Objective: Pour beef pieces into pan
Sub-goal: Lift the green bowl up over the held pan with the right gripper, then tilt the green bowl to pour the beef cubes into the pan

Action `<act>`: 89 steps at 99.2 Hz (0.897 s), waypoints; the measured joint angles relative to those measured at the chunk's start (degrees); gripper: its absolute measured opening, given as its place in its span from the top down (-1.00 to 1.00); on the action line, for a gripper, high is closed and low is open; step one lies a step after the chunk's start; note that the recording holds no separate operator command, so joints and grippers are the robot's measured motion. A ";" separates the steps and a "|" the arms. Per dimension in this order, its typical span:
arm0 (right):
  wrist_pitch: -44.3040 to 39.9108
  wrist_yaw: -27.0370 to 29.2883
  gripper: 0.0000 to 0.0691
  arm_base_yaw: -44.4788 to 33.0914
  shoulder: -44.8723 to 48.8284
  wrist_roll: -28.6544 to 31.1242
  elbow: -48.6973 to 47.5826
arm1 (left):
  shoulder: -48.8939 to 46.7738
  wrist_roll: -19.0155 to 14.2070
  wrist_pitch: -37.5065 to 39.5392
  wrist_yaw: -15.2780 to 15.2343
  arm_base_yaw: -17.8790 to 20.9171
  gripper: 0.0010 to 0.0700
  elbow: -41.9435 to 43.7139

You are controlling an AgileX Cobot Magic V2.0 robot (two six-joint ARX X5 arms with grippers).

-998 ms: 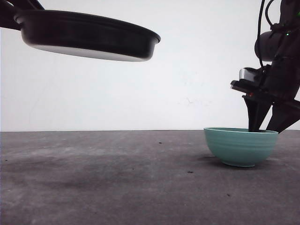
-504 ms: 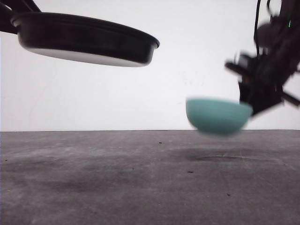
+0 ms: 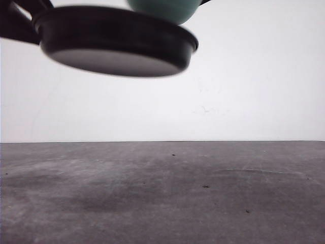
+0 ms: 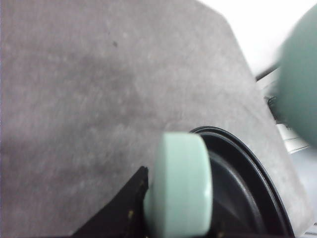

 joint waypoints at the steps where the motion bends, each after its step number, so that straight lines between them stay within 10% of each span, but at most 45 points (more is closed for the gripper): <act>1: 0.00 0.83 0.97 0.50 0.02 -0.09 -0.04 | 0.00 0.00 0.00 0.00 0.00 0.87 0.20; 51: 10.40 40.85 0.97 19.74 0.02 -18.47 -0.09 | 1.60 -0.09 -3.02 -0.02 0.00 0.87 4.87; 89: 19.96 51.82 0.97 25.68 0.02 -36.39 -0.17 | 1.84 -0.09 -3.06 0.00 0.00 0.87 5.84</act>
